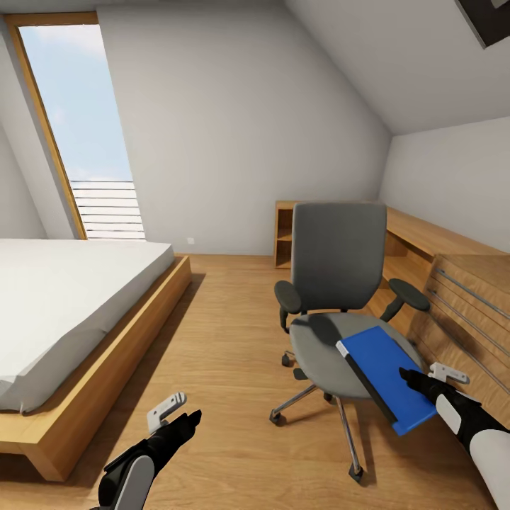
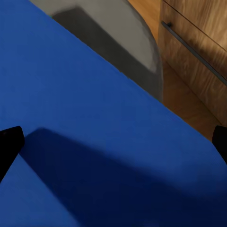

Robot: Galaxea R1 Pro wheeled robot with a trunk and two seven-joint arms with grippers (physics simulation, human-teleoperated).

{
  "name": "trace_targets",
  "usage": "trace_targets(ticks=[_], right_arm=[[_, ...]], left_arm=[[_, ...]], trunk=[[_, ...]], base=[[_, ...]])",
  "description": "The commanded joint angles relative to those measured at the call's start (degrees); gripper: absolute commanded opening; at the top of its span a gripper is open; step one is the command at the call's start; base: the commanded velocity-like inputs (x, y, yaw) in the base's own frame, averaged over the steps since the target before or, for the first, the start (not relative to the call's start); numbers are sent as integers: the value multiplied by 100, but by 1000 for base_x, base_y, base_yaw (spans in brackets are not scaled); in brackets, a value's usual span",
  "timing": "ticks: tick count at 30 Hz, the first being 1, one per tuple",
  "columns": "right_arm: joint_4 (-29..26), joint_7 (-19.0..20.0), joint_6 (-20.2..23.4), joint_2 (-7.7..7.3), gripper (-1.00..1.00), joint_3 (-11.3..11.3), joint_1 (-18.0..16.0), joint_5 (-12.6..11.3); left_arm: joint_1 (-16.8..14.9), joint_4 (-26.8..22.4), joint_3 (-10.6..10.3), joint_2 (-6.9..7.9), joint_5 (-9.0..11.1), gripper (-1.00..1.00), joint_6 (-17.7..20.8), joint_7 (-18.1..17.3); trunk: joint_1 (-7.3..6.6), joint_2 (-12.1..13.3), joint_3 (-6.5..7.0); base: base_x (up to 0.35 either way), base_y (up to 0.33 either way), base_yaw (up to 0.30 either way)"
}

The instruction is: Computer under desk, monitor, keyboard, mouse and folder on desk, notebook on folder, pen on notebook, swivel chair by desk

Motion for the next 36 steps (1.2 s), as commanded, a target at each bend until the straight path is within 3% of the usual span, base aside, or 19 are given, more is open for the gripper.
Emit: trace_targets(ticks=[1, 36], right_arm=[[31, 27, 32, 1, 100, 14, 3, -44], [31, 26, 31, 1, 100, 14, 3, -44]], left_arm=[[-4, -8, -4, 0, 60, 100, 11, 55], [-4, 28, -8, 0, 60, 100, 5, 56]], trunk=[[0, -2, -7], [-22, 39, 11]], base=[[0, 0, 0], [20, 0, 0]])
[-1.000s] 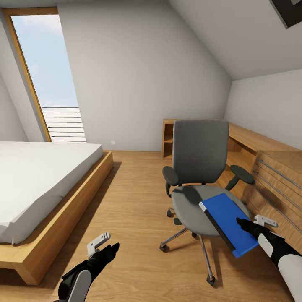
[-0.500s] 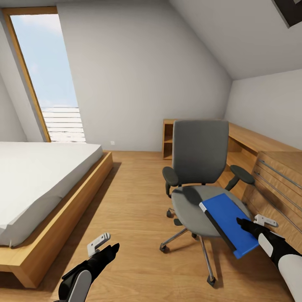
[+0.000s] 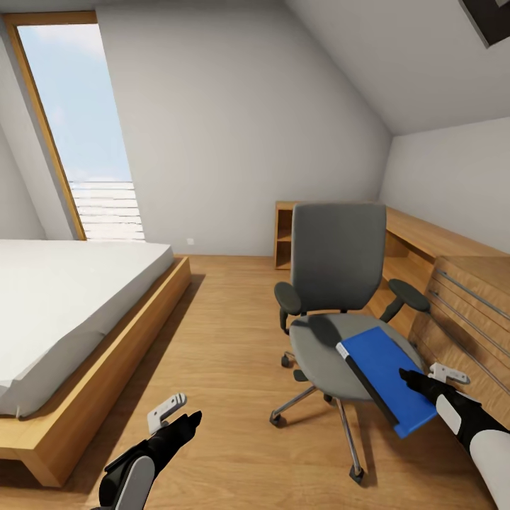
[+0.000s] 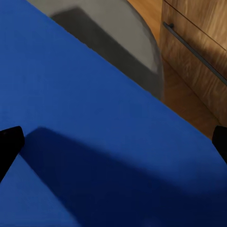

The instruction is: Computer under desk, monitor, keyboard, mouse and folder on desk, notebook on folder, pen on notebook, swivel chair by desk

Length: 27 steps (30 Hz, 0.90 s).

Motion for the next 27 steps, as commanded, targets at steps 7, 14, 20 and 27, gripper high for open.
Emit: trace_targets(ticks=[7, 14, 20, 27], right_arm=[[8, 31, 34, 1, 100, 23, 4, -57], [8, 33, 34, 1, 100, 25, 4, -57], [6, 31, 34, 1, 100, 24, 4, -57], [-47, 57, 33, -5, 100, 16, 4, -66]], left_arm=[[-4, -8, -3, 0, 60, 100, 8, 63], [-4, 1, -10, -2, 60, 100, 8, 64], [-4, 60, -17, -5, 60, 100, 8, 64], [-4, 71, -92, -1, 60, 100, 8, 72]], trunk=[[-155, 280, 119], [-309, 561, 245], [-440, 802, 352], [-594, 1082, 478]], base=[[0, 0, 0], [0, 0, 0], [0, 0, 0], [0, 0, 0]])
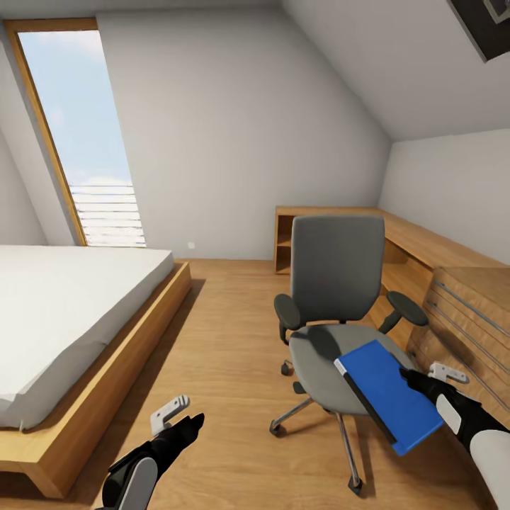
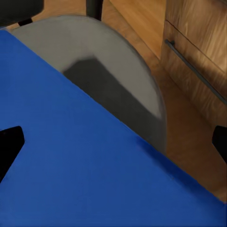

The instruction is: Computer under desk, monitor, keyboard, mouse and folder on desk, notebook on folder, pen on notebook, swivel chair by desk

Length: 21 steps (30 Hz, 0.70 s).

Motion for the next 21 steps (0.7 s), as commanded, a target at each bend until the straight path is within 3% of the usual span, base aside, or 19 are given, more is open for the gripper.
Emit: trace_targets(ticks=[1, 5, 7, 11, 13, 18, 21], right_arm=[[-56, 35, 45, -4, 100, -21, -1, -65], [-259, 45, 213, -13, 100, -26, -1, -75], [-471, 58, 572, -27, 100, -31, -1, -87], [-1257, 106, 1741, -53, 100, -51, 22, -103], [-1583, 130, 2053, -52, 100, -58, 78, -109], [-2683, 168, 2674, -14, 100, -69, 617, -255], [-3570, 158, 3152, 52, 100, -71, 1043, -685]], left_arm=[[-3, -7, -6, 0, 60, 100, 9, 56], [-3, -7, -10, 0, 60, 100, 7, 58], [-3, -7, -11, 0, 60, 100, 6, 57], [-3, -7, -11, 1, 60, 100, 5, 56], [-3, -7, -11, 1, 60, 100, 6, 56], [-3, -7, -7, 1, 55, 100, 4, 56], [-3, -7, -4, 1, 52, 100, 4, 51]], trunk=[[-23, 39, 13], [-111, 199, 84], [-155, 280, 120], [-243, 440, 192], [-287, 520, 228], [-397, 721, 318], [-419, 761, 336]], base=[[0, 0, 0], [0, 0, 0], [0, 0, 0], [0, 0, 0], [0, 0, 0], [0, 0, 0], [0, 0, 0]])
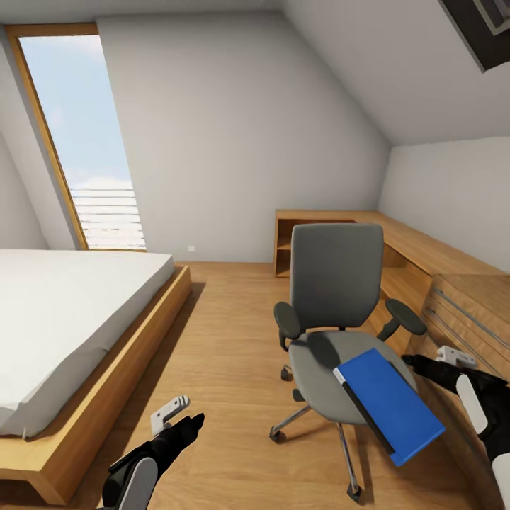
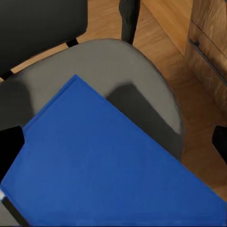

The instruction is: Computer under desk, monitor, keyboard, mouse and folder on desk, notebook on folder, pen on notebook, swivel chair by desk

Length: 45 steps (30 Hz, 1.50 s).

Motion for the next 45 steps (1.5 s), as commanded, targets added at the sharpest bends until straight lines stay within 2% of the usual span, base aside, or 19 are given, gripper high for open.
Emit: trace_targets(ticks=[1, 2, 5, 9, 12, 13, 16, 17, 25, 37, 45], right_arm=[[-193, 24, 151, 29, 100, -15, 83, -88], [-528, 19, 380, 76, 100, -18, 235, -242], [-1087, 19, 804, 173, 100, -22, 474, -436], [-1533, 19, 1124, 362, 100, -24, 678, -545], [-1610, 20, 1211, 403, 100, -42, 710, -563], [-1925, 20, 1719, 450, 100, -461, 729, -585], [-2107, 20, 1981, 573, 100, -610, 732, -591], [-2252, 20, 2082, 730, 100, -697, 733, -579], [-2257, 26, 2072, 744, 100, -743, 733, -576], [-2246, 31, 2064, 748, 100, -745, 733, -576], [-2253, 30, 2063, 741, 100, -755, 733, -576]], left_arm=[[-4, -7, -3, 0, 60, 100, 9, 55], [-4, -7, -4, 0, 57, 100, 11, 52], [-4, -7, -3, 4, 53, 100, 14, 47], [-4, -7, -2, 7, 51, 100, 16, 44], [-4, -7, -2, 8, 51, 100, 16, 43], [-4, -7, -2, 9, 44, 100, 9, 43], [-4, -7, -2, 9, 43, 100, 8, 43], [-4, -7, -2, 9, 43, 100, 8, 43], [-4, -7, -2, 9, 48, 100, 8, 47], [-4, -7, -4, 9, 50, 100, 8, 48], [-4, -7, -6, 9, 51, 100, 8, 52]], trunk=[[-1, -3, -6], [-1, -3, -6], [-1, -3, -6], [-1, -3, -6], [-1, -3, -6], [-1, -3, -6], [-1, -3, -6], [-1, -3, -5], [-1, -3, 24], [-1, -3, 60], [-1, -3, 79]], base=[[0, 0, 0], [0, 0, 0], [0, 0, 0], [0, 0, 0], [0, 0, 0], [0, 0, 0], [0, 7, 0], [0, 285, -39], [0, 301, -225], [-5, 56, -278], [-134, 237, -285]])
